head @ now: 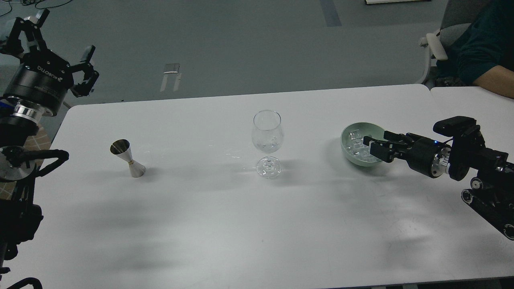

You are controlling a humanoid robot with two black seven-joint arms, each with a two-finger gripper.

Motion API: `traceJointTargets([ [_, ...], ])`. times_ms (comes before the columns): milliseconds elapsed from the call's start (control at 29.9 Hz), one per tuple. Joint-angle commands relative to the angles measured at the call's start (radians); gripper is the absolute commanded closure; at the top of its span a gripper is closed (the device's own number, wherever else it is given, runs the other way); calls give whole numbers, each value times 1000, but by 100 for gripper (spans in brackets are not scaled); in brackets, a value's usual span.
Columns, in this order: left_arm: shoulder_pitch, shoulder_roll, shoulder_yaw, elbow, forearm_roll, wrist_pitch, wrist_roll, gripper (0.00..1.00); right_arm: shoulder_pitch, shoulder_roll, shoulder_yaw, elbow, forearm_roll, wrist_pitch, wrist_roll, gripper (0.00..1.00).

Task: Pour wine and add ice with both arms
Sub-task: 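Reach the right gripper into the green bowl and pinch an ice cube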

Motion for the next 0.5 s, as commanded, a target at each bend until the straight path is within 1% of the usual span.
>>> traceJointTargets([
  [0, 0, -4, 1, 1, 0, -2, 0, 2, 33, 17, -31, -23, -2, 0, -1, 26],
  [67, 0, -4, 1, 1, 0, -2, 0, 2, 43, 26, -53, -31, -2, 0, 1, 29],
  [434, 0, -4, -3, 1, 0, -2, -5, 2, 93, 42, -117, -77, -24, 0, 1, 29],
  [468, 0, -4, -3, 1, 0, -2, -5, 2, 93, 43, -119, -80, -25, 0, 1, 30],
])
